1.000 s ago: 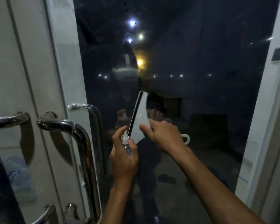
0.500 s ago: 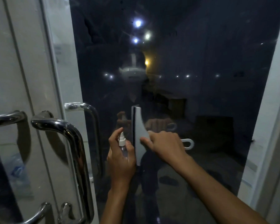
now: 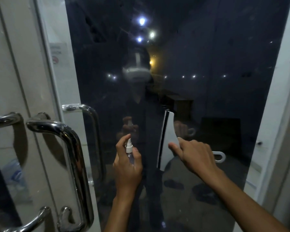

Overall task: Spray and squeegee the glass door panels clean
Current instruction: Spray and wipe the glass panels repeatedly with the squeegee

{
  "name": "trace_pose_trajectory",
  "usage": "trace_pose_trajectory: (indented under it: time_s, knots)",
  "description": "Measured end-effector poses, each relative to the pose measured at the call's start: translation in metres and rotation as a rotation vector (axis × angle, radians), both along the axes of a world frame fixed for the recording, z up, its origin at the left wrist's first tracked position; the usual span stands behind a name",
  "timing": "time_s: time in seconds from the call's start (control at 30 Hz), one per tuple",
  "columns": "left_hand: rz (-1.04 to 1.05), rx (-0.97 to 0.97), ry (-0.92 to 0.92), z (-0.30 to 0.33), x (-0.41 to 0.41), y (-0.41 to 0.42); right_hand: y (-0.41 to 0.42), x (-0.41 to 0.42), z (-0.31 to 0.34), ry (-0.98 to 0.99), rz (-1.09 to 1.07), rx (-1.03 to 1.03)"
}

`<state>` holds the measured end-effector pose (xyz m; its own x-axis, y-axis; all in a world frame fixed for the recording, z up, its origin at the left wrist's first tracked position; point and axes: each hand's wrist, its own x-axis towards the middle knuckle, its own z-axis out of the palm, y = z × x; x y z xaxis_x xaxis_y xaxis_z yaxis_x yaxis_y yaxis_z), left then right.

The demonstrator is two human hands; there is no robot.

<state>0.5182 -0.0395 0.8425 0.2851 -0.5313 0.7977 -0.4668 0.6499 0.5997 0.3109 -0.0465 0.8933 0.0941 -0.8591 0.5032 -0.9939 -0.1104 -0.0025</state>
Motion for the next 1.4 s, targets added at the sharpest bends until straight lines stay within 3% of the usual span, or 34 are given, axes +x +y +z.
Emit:
trace_pose_trajectory:
  time_s: [0.17, 0.37, 0.63, 0.83, 1.03, 1.2, 1.4]
  knots:
    - [-0.012, 0.017, -0.017, 0.000, -0.007, 0.003, -0.012, 0.028, -0.008, -0.023, 0.060, -0.004]
    - [-0.047, 0.034, -0.035, -0.007, -0.025, 0.000, 0.006, -0.052, -0.023, -0.198, -0.106, 0.025]
    - [-0.109, 0.038, -0.070, -0.004, -0.067, -0.003, -0.013, -0.049, -0.009, 0.025, 0.007, -0.051]
    - [-0.149, 0.028, -0.066, -0.003, -0.100, -0.007, -0.009, -0.136, -0.008, 0.001, -0.134, -0.065]
    - [-0.151, 0.030, -0.071, 0.002, -0.132, -0.005, -0.013, -0.131, -0.002, 0.078, -0.044, -0.099]
    - [-0.144, 0.009, -0.083, 0.007, -0.160, -0.007, -0.017, -0.188, -0.017, -0.096, -0.117, -0.074]
    - [-0.129, -0.001, -0.072, 0.012, -0.176, -0.009, -0.017, -0.212, -0.060, -0.448, -0.147, 0.018]
